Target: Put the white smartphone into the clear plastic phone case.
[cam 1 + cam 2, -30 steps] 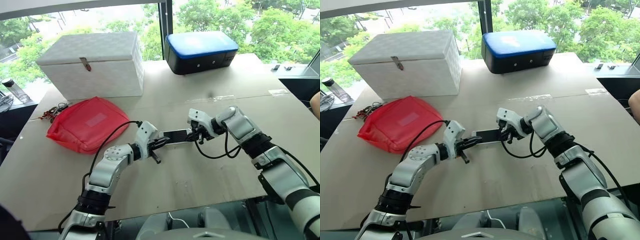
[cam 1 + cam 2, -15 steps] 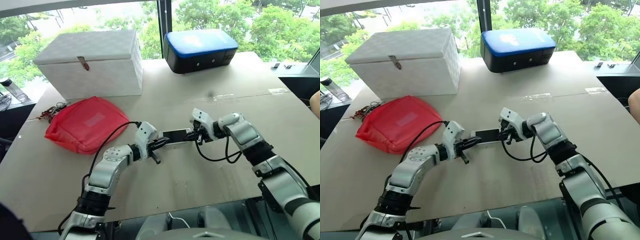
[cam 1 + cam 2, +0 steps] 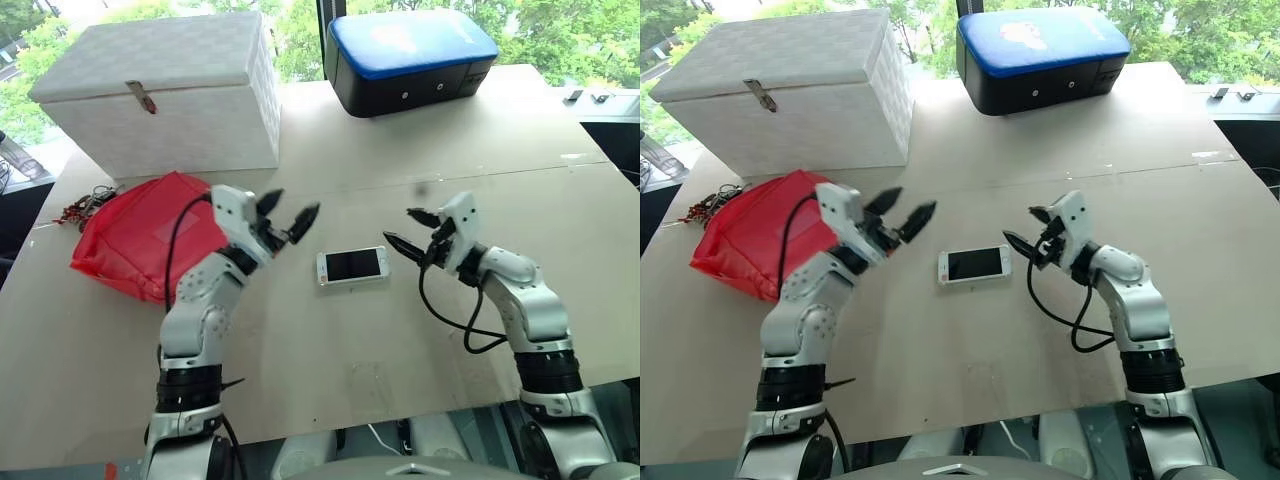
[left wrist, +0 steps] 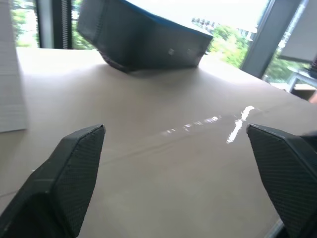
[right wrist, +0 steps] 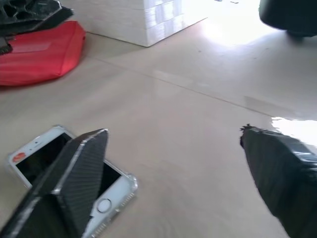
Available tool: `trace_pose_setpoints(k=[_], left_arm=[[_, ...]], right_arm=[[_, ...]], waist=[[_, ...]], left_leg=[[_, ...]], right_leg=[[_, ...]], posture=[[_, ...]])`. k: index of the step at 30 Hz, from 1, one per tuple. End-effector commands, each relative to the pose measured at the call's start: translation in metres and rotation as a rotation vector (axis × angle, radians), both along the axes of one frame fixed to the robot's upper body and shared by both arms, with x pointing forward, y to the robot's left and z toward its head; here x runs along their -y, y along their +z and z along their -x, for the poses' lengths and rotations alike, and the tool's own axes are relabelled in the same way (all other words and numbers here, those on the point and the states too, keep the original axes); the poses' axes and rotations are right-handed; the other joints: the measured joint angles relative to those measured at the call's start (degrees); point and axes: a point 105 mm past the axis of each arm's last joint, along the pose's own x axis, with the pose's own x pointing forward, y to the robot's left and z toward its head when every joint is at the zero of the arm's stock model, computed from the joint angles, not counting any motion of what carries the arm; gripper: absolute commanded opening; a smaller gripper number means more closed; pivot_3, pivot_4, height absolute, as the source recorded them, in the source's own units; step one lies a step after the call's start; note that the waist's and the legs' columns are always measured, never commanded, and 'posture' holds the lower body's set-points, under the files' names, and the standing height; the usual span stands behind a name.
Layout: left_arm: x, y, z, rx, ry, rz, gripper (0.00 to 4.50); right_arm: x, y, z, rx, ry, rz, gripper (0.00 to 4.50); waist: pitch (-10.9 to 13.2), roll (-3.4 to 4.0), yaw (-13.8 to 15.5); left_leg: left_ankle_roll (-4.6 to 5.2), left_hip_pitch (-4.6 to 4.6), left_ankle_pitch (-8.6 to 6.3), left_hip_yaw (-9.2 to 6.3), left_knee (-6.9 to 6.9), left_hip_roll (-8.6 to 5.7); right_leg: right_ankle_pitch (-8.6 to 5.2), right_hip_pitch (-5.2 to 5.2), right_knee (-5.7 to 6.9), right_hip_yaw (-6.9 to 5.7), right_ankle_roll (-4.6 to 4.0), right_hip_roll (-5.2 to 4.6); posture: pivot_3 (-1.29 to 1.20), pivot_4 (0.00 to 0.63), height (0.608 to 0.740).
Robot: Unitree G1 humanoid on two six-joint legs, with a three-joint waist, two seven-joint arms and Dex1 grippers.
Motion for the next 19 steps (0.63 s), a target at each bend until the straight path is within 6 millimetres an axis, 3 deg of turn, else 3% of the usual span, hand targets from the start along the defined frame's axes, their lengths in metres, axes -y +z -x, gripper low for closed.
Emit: trace_pose_setpoints(k=[1, 4, 8, 16, 19], left_arm=[[-0.017, 0.001, 0.000, -0.038, 0.055, 0.011, 4.50], [-0.021, -0.005, 0.009, -0.071, 0.047, -0.037, 4.50], [-0.018, -0.015, 0.045, -0.094, -0.076, -0.136, 4.50], [-0.020, -0.046, 0.118, -0.214, -0.218, -0.257, 4.50], [-0.021, -0.053, 0.135, -0.260, -0.233, -0.255, 4.50]], right_arm=[[0.022, 0.023, 0.014, 0.082, -0.019, 0.014, 4.45], [0.034, 0.022, 0.034, 0.059, 0.029, 0.046, 4.45], [0.051, 0.014, 0.071, -0.005, 0.116, 0.113, 4.45], [0.089, 0.004, 0.098, -0.042, 0.022, 0.192, 4.45], [0.098, -0.004, 0.103, -0.062, -0.009, 0.212, 4.45]], waist=[[0.08, -0.06, -0.01], [0.16, -0.09, 0.03], [0.22, -0.09, -0.15], [0.48, -0.13, 0.55], [0.49, -0.15, 0.74]], left_leg=[[0.00, 0.00, 0.00, 0.00, 0.00, -0.01], [0.00, -0.02, 0.00, -0.04, 0.01, -0.01], [0.01, -0.03, 0.00, -0.01, -0.05, 0.01], [0.06, 0.28, -0.03, 0.05, -0.01, 0.03], [0.06, 0.29, -0.03, 0.07, 0.01, 0.05]], right_leg=[[0.00, 0.00, 0.00, 0.00, 0.00, -0.01], [0.00, 0.00, -0.01, -0.02, 0.00, -0.02], [0.00, 0.00, -0.09, 0.12, 0.00, -0.01], [-0.01, 0.38, -0.06, 0.17, 0.00, -0.04], [-0.01, 0.38, -0.03, 0.17, 0.00, -0.03]], posture=[[0.00, 0.150, 0.740], [0.00, 0.150, 0.740], [0.00, 0.150, 0.740], [0.00, 0.150, 0.740], [0.00, 0.150, 0.740]])
